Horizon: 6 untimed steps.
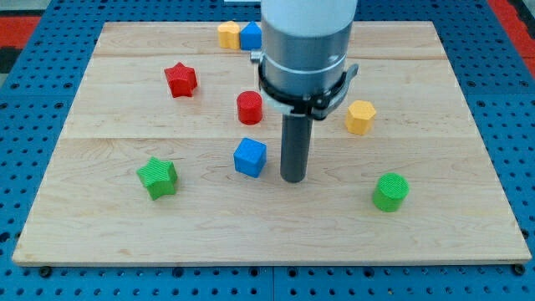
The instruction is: Move blue cube at the bottom left of red circle
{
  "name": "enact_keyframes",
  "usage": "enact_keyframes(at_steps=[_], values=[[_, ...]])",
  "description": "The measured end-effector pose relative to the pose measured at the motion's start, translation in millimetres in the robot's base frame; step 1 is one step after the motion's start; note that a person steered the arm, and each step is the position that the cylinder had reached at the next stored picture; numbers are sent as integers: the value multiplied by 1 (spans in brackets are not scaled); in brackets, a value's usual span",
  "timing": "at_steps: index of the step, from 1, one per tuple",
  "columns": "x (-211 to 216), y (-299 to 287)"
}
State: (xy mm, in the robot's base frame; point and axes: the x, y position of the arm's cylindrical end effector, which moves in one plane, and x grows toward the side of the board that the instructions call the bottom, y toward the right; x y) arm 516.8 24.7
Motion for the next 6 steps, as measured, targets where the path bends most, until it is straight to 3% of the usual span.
enact_keyframes(at_steps=[1, 2, 3, 4, 6], values=[[7, -12], [-21, -14], [-19, -21], [8, -36], [-42, -64]])
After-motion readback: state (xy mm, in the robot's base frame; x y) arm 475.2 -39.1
